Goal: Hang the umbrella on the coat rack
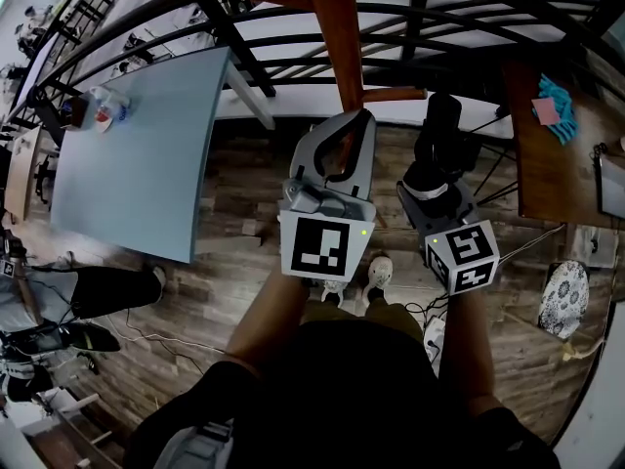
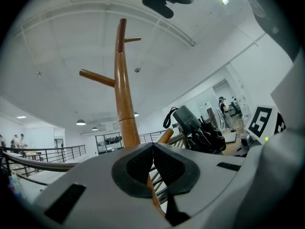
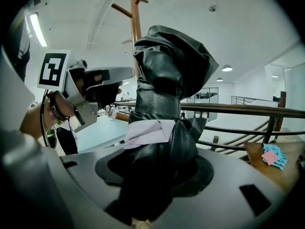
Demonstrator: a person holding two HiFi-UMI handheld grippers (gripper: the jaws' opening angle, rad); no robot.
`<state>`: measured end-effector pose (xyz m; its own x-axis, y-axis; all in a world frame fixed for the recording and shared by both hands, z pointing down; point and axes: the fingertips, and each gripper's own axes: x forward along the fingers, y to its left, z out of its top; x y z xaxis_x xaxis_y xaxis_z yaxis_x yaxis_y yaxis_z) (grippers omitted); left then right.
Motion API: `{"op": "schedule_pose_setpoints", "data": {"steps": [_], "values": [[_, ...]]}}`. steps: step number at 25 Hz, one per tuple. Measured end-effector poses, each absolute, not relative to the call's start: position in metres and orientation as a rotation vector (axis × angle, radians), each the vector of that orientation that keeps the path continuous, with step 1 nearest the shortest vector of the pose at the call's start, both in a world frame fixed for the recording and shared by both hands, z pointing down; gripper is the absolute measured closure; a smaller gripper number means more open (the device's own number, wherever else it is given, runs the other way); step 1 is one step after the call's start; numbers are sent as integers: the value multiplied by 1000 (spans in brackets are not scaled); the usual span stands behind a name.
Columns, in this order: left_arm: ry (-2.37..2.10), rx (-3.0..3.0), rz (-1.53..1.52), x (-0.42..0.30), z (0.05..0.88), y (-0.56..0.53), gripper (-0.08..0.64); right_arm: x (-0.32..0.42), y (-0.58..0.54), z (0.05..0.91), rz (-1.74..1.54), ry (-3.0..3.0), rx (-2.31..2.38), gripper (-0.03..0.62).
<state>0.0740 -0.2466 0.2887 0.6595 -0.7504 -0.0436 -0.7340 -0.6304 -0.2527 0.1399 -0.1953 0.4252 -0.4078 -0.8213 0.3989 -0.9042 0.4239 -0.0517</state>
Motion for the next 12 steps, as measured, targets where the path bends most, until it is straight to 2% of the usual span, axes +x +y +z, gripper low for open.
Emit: {"op": "schedule_pose_setpoints", "data": {"steps": [12], "values": [[1208,-2644,-103,70,293,-248,548,139,-190,450,446,-2318,1463,353]]}}
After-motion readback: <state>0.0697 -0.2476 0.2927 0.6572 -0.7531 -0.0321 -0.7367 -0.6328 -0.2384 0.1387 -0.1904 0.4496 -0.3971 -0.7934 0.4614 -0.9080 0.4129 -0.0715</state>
